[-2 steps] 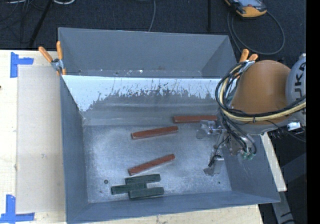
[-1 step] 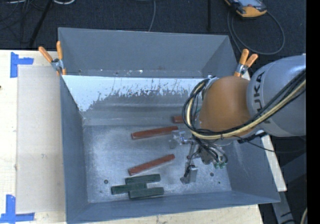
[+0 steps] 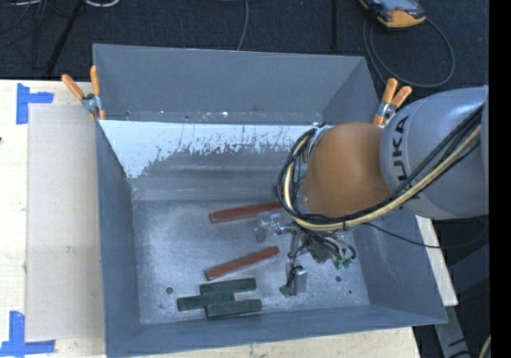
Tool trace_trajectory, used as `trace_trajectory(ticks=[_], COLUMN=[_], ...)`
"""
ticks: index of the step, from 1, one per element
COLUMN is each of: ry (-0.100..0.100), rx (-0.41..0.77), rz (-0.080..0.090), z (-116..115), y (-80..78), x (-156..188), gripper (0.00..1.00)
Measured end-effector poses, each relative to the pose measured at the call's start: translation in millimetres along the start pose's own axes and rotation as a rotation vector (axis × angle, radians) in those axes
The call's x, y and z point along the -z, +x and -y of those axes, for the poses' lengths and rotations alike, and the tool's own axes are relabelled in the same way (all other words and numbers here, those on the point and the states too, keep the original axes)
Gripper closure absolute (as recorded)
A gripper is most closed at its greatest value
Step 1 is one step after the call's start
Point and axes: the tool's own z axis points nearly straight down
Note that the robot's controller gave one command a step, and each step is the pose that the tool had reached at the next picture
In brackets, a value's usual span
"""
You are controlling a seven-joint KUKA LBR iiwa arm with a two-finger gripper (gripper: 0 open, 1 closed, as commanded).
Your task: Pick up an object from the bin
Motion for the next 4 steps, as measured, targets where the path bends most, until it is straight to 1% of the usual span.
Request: trace_trajectory(ticks=[1, 2, 3, 4], ry=[0.0, 0.001, 0.001, 0.0], rx=[-0.076, 0.051, -0.231, -0.231], rz=[0.002, 0.001, -0.001, -0.001], z=[-16.0, -24.6, -26.1, -26.3], y=[-13.5, -20.4, -19.5, -19.6], x=[-10.4, -34.0, -47.5, -47.5], gripper=[0.0, 0.0, 1.0, 1.0])
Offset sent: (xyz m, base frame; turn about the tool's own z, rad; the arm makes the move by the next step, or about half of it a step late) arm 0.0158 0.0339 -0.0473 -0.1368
